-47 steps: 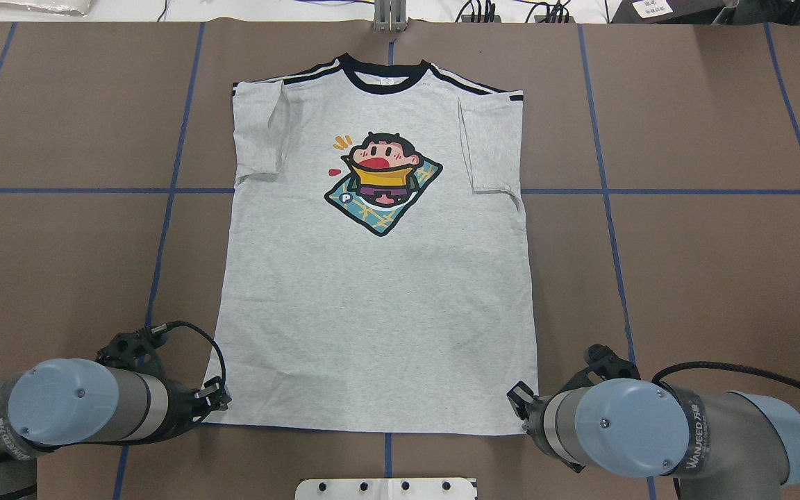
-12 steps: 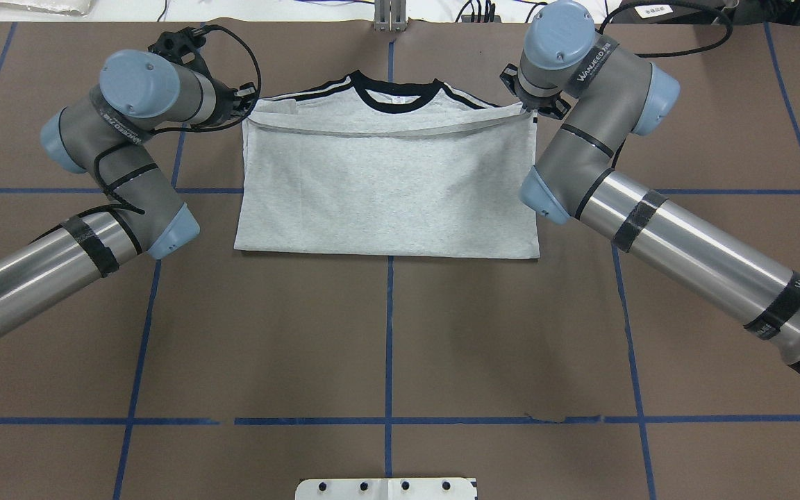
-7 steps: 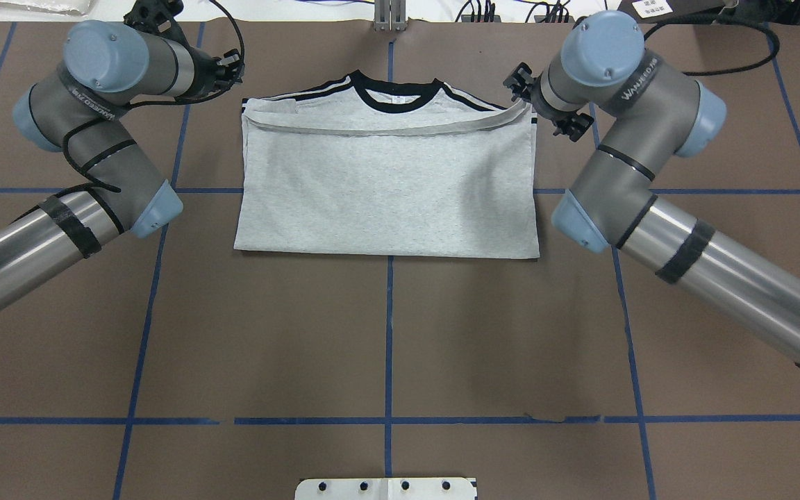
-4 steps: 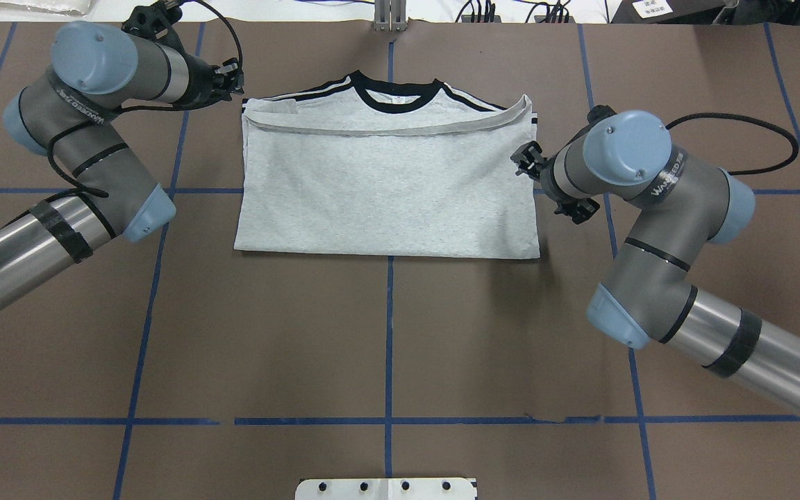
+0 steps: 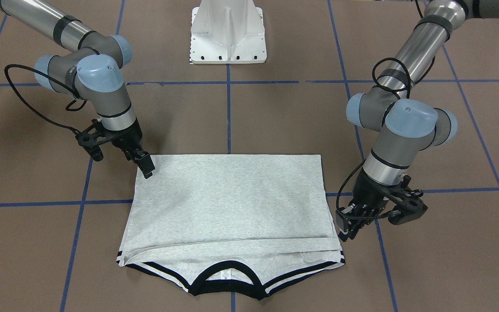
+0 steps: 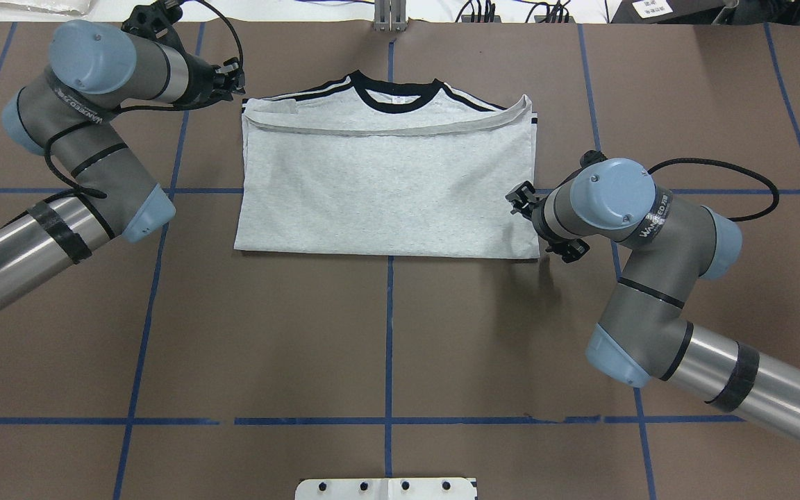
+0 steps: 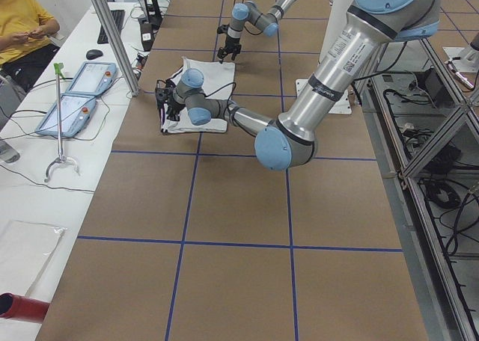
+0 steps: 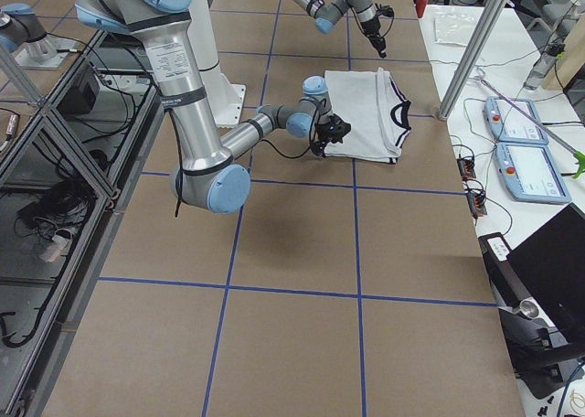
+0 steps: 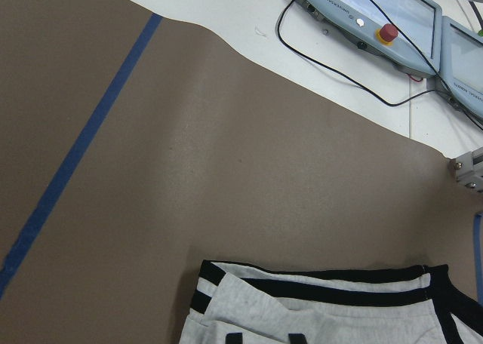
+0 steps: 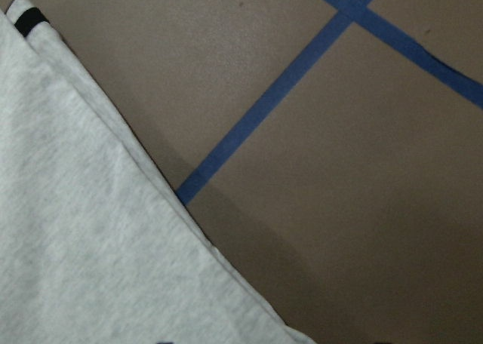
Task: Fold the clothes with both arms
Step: 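Move the right gripper to the folded edge nearest the robot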
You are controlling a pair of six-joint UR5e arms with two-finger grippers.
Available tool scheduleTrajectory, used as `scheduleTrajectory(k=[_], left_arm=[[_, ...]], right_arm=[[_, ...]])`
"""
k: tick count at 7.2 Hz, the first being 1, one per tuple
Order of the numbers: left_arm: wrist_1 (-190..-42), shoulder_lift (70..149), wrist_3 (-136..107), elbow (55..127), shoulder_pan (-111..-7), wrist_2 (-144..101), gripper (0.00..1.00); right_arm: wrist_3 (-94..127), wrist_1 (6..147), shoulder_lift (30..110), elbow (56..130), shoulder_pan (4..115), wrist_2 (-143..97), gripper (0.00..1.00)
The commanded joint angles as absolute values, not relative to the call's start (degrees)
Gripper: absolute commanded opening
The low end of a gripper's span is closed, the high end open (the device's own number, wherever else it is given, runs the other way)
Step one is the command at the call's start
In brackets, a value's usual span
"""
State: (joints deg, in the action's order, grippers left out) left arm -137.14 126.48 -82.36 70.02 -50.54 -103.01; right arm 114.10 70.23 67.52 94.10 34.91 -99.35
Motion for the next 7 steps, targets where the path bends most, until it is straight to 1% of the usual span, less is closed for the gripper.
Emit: scheduleTrajectory(k=[1,2,3,5,6,7], left_arm=[[-137.02,126.47,-82.35,70.05,-50.54,-103.01,0.32],[-137.02,126.47,-82.44,70.05,-50.54,-103.01,0.33],[-137.02,126.56,-82.62,70.05,-50.54,-103.01,0.34],[-137.20,126.56,-82.88,70.05,-50.45,-103.01,0.35],[-137.20,126.56,-82.97,70.05,-50.45,-103.01,0.36],[-137.20,126.56,-83.14,70.74,-50.28,-103.01,0.36]], right_arm=[[114.78,70.22,67.59,94.13,33.75,-99.32,0.72],[116.26,70.31,67.59,94.74,33.84,-99.32,0.20],[116.98,70.23,67.67,95.01,33.84,-99.40,0.00],[117.07,70.31,69.16,96.85,33.49,-99.67,0.00],[117.07,70.83,70.21,100.07,33.49,-100.10,0.00],[117.07,71.01,74.23,105.33,32.88,-100.89,0.00]])
